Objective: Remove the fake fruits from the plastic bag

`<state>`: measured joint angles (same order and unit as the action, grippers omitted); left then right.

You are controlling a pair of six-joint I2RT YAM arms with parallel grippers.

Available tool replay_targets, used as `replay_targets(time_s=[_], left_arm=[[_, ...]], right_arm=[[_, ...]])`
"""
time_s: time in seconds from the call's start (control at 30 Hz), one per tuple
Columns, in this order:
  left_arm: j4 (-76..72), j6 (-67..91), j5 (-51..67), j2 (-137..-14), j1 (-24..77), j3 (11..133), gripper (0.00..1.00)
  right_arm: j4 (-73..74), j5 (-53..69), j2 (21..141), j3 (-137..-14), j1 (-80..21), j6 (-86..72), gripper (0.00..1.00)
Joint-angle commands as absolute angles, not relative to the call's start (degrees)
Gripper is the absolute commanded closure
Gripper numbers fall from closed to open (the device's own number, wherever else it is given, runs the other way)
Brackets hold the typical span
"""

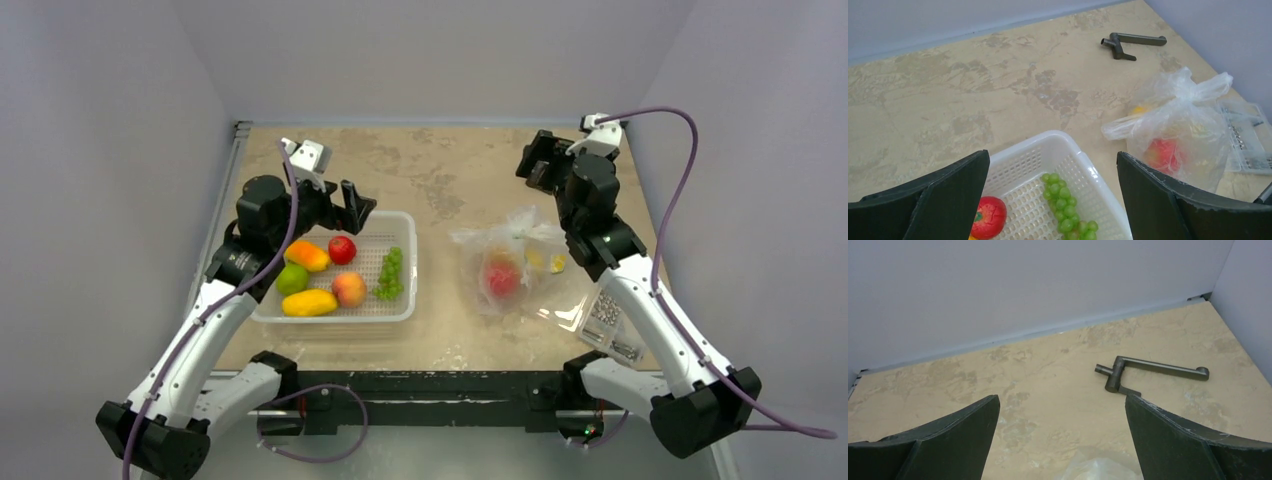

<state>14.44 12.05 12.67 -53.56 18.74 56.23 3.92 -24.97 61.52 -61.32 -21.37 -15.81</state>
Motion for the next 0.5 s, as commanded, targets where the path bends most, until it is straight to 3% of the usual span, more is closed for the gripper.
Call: replay_targets(time_s=[0.0,0.47], left_arm=[[12.1,8.1,10.7,-53.6,23.0,58.5,0.00],[18.0,14.0,3.7,-55.3,25.4,60.6,0.00]], right_arm=[[5.4,-26.8,60.5,-62.0,-21.4,-19.9,0.01],[14.0,-20.9,57.6,-54.1,-21.4,-33.4,0.01]])
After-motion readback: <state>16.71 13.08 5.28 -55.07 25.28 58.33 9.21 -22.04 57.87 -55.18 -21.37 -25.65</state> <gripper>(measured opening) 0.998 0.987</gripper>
